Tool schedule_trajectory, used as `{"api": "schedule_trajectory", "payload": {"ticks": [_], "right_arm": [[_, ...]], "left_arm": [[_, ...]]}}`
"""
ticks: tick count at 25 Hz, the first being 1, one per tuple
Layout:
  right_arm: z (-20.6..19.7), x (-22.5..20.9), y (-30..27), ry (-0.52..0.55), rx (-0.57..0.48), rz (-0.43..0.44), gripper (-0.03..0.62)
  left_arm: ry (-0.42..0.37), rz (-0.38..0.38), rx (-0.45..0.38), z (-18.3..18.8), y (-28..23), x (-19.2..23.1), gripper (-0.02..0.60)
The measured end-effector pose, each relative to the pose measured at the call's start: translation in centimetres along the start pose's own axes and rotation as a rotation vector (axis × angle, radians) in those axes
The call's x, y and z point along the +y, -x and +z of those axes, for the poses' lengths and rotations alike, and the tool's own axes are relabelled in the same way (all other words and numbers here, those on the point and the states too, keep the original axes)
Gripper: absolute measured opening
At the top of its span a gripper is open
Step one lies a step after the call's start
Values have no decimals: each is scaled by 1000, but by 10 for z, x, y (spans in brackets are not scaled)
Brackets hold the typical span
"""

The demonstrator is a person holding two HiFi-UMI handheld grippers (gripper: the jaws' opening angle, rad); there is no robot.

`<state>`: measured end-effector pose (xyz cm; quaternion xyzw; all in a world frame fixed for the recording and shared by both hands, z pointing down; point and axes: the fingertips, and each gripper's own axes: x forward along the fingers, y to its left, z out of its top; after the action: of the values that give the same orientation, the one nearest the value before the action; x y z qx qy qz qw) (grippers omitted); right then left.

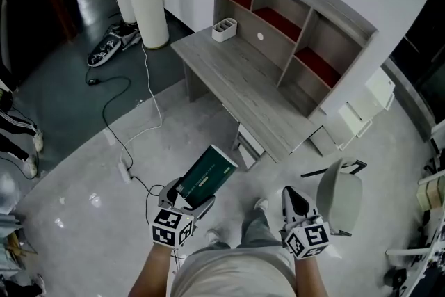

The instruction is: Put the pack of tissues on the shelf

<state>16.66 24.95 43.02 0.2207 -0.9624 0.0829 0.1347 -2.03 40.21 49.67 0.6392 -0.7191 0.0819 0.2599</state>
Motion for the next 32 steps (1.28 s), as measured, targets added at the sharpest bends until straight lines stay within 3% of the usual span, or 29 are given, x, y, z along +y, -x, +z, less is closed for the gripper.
{"api": "schedule_trajectory", "payload": {"ticks": [7, 22, 27, 32], "right_arm": [[8, -50, -63, -21, 0, 57, 28], [57, -214, -168, 8, 5, 193, 28], [56, -250, -180, -4, 24, 190, 28], [56, -269, -196, -18, 44, 152, 28]], "left_arm": [[17, 54, 29, 20, -59, 15, 465], [70, 209, 39, 111, -219, 9, 465], [110, 188, 68, 126, -265, 0, 465], [98, 156, 123, 130, -309, 12, 465]]}}
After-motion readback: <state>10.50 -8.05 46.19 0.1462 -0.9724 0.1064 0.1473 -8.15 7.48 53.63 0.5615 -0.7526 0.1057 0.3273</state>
